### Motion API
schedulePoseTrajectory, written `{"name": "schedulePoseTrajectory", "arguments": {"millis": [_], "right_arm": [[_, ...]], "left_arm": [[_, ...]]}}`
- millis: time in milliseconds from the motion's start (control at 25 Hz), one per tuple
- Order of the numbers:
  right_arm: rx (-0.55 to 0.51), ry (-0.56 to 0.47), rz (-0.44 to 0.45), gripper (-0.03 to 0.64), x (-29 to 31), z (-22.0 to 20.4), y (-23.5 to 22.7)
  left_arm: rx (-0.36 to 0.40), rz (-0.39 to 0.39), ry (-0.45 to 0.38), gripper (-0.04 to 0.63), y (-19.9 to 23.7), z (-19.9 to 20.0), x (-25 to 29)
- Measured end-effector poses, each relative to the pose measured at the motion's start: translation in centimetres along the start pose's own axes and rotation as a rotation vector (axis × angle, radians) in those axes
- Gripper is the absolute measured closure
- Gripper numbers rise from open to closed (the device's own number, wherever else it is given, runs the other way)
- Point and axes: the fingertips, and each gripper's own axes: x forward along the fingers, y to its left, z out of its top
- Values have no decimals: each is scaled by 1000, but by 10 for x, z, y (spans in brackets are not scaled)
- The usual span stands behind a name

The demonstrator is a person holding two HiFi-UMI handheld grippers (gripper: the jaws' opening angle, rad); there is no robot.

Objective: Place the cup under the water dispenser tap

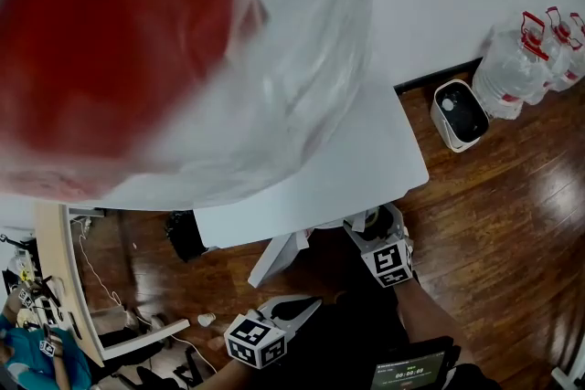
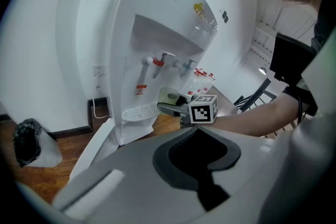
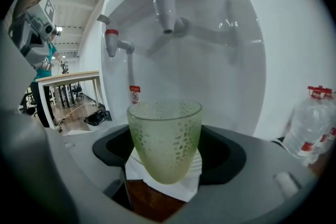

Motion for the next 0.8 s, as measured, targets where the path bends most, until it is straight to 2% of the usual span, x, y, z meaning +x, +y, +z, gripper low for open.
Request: {"name": "schedulePoseTrajectory", "arguments": {"millis": [120, 280, 400, 640, 720, 800], "right_arm": [[18, -2, -27, 250, 6, 3, -3], [58, 37, -41, 239, 7, -3, -7], [121, 72, -40, 130, 6, -5, -11], [155, 158, -31, 127, -21, -2, -5], [163, 169, -34, 130, -37, 11, -4], [184, 164, -33, 160, -59, 30, 1]], "left_arm": [[-13, 35, -25, 592, 4, 5, -7], [-39, 30, -40, 592, -3, 5, -15], [-48, 40, -40, 592, 0, 7, -19], [-32, 48, -59, 592, -7, 25, -46], [-44, 39, -83, 592, -13, 37, -59], [-26, 34, -109, 592, -23, 51, -75]]}}
